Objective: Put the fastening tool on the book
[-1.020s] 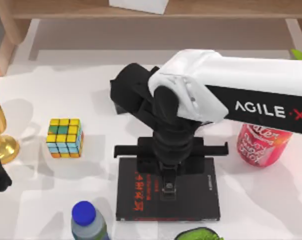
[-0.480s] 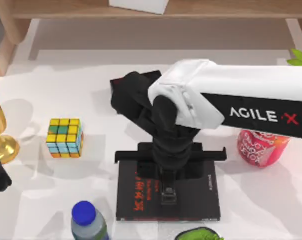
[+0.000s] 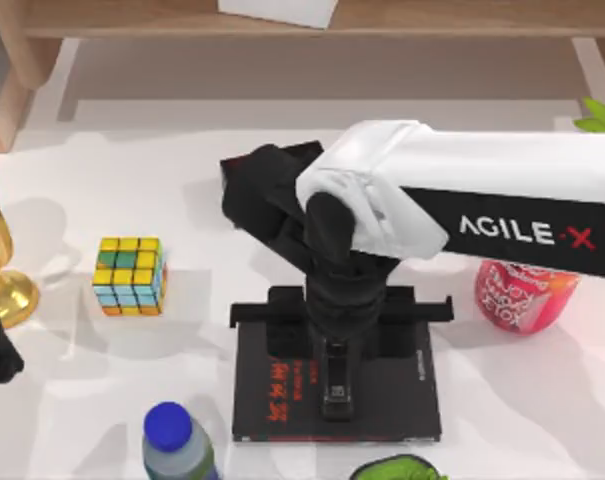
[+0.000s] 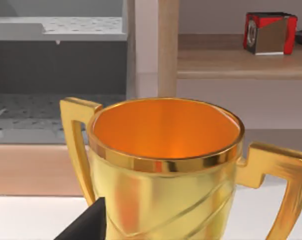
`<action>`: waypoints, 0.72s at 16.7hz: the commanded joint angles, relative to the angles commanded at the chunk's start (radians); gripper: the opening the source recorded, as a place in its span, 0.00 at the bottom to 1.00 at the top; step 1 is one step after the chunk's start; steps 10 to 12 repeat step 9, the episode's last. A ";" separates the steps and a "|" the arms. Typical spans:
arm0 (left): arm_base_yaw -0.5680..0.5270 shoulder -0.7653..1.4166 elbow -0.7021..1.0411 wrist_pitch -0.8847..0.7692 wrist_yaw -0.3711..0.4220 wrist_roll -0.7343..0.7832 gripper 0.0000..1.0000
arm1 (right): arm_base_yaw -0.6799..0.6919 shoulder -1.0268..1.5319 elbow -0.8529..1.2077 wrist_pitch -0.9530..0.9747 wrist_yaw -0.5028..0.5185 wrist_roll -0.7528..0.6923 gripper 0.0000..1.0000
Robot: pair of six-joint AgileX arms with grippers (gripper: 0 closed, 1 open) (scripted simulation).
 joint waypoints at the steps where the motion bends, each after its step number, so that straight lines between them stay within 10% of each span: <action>1: 0.000 0.000 0.000 0.000 0.000 0.000 1.00 | 0.000 0.000 0.000 0.000 0.000 0.000 0.83; 4: 0.000 0.000 0.000 0.000 0.000 0.000 1.00 | 0.000 0.000 0.000 0.000 0.000 0.000 1.00; 12: 0.000 0.000 0.000 0.000 0.000 0.000 1.00 | 0.000 0.000 0.000 0.000 0.000 0.000 1.00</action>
